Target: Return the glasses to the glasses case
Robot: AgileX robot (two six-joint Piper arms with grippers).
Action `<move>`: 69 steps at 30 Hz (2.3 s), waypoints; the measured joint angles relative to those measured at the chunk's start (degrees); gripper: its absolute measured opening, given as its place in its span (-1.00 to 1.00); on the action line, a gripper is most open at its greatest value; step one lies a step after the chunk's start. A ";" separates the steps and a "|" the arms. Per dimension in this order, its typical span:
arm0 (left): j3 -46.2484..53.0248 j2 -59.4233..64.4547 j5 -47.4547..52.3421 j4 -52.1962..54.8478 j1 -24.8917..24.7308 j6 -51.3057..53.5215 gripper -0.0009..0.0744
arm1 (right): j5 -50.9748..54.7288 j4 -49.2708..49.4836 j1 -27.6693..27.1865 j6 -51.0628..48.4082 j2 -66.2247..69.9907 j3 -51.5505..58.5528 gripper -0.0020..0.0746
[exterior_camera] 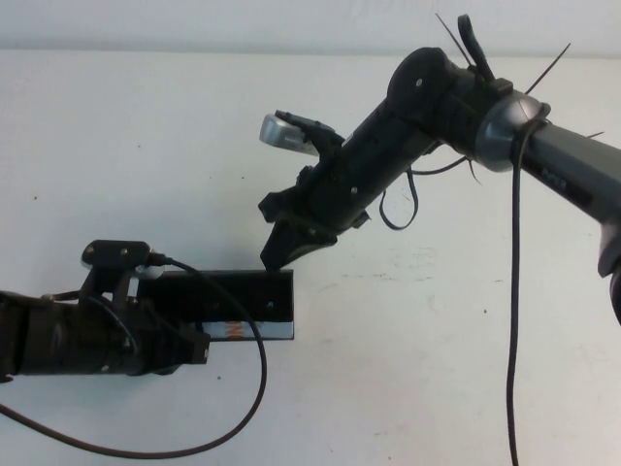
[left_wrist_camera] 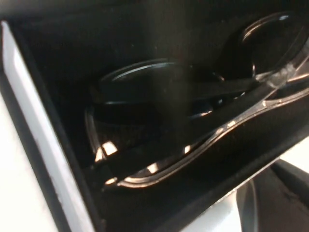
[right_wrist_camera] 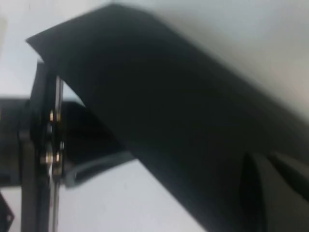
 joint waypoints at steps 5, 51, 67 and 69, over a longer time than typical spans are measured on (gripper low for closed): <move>0.00 0.00 0.00 0.78 0.00 -0.26 -0.99 | 0.00 -0.39 1.47 -0.67 -2.27 7.10 -0.98; 25.95 -86.20 -28.12 29.41 0.00 -31.53 -0.99 | -23.96 -20.03 3.19 10.28 -73.55 58.66 -0.98; 36.13 -87.97 -38.12 23.82 0.00 -32.05 -0.99 | -58.31 -15.43 3.19 11.69 -103.20 91.47 -0.98; 36.13 -87.97 -38.23 23.57 0.00 -32.05 -0.99 | -59.87 -14.44 3.19 11.69 -103.20 92.53 -0.98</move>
